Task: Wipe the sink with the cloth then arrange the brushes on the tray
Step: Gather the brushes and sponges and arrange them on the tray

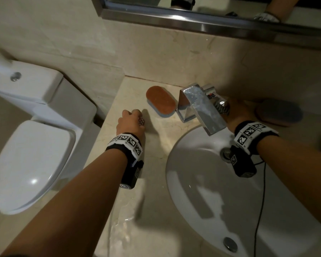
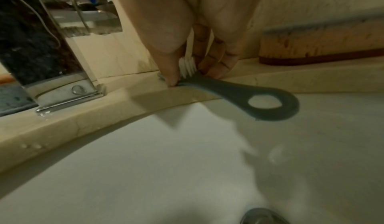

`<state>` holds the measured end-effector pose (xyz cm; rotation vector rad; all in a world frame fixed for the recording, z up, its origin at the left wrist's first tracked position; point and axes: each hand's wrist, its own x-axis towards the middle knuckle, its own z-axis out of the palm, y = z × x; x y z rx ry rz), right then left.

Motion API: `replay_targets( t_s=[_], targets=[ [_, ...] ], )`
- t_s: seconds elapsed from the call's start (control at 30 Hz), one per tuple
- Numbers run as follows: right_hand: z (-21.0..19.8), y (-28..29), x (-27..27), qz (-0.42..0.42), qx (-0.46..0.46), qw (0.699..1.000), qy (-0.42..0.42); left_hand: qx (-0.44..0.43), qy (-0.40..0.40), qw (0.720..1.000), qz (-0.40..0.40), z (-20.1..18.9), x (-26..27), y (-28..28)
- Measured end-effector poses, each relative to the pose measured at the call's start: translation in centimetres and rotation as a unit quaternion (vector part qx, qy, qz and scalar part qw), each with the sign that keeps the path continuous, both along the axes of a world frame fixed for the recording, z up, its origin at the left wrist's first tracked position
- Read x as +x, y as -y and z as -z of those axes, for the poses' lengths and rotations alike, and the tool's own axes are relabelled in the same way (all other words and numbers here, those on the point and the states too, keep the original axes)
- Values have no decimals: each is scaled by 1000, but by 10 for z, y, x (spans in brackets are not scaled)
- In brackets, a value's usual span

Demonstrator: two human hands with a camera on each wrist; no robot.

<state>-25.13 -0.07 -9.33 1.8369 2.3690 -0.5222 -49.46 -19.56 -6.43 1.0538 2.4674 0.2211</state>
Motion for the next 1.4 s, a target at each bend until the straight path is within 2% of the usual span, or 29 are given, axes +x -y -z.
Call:
replay_targets(
  t_s=[0.23,0.33,0.43,0.53,0.7,0.9,1.1,1.27,1.4],
  targets=[
    [-7,14,16,-2,-7,999,-50,26,32,999,1,-10,9,9],
    [-29,29,23,2,-23,994,-109,32,48,998,22,-25,19,14],
    [-50,43,37,54,-13,994,-96,45,54,996,46,-45,35,18],
    [-73,63,52,36,12,994,-98,74,66,992,71,-69,57,24],
    [-110,101,73,39,28,990,-131,127,99,980,120,-99,92,38],
    [-135,142,105,66,35,983,-169,162,132,954,213,-111,132,45],
    [-168,180,129,61,56,970,-230,193,134,936,262,-133,173,48],
    [-186,198,170,94,63,975,-193,209,134,929,274,-154,215,50],
    [-196,218,223,104,69,977,-172,217,142,925,277,-160,274,59]
  ],
)
